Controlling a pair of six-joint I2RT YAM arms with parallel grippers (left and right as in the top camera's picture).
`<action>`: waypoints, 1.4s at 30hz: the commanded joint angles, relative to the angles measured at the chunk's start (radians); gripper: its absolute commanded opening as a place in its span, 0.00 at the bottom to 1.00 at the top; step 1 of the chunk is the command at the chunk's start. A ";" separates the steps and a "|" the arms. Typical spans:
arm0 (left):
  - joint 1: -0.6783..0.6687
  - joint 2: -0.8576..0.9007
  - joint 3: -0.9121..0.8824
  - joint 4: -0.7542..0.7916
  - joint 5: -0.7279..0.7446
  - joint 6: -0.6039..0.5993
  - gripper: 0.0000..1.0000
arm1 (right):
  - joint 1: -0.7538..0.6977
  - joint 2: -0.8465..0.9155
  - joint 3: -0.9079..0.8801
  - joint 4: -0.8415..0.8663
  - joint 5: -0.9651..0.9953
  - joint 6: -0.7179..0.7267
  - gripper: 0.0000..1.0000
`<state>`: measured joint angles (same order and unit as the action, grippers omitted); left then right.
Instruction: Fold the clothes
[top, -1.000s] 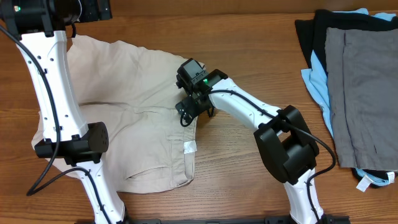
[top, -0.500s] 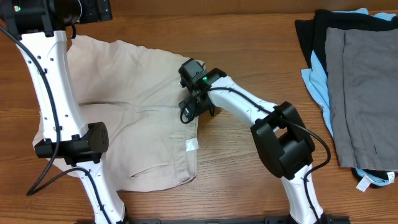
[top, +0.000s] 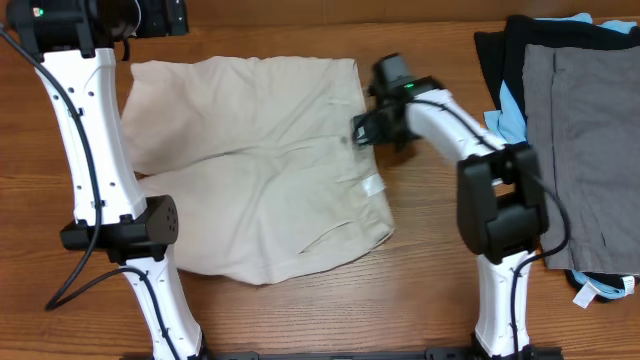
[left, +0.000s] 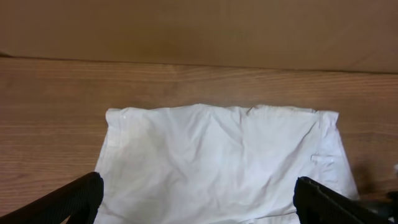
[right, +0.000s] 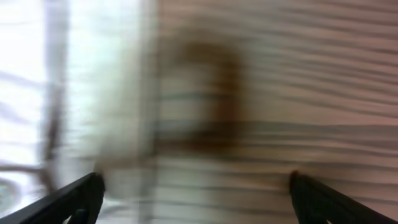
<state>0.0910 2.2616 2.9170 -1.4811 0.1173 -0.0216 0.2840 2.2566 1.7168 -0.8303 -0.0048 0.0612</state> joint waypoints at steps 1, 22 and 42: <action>-0.013 0.072 -0.010 -0.008 0.007 0.022 1.00 | -0.078 0.050 -0.006 -0.006 -0.082 0.048 1.00; -0.019 0.487 -0.010 0.125 -0.006 0.014 1.00 | -0.049 0.023 0.407 -0.303 -0.295 0.040 1.00; -0.016 0.544 -0.010 0.060 -0.005 -0.068 1.00 | 0.121 0.180 0.403 0.158 -0.338 0.090 1.00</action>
<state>0.0715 2.7907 2.9028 -1.4117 0.1051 -0.0708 0.4137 2.4012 2.1075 -0.6788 -0.3122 0.1307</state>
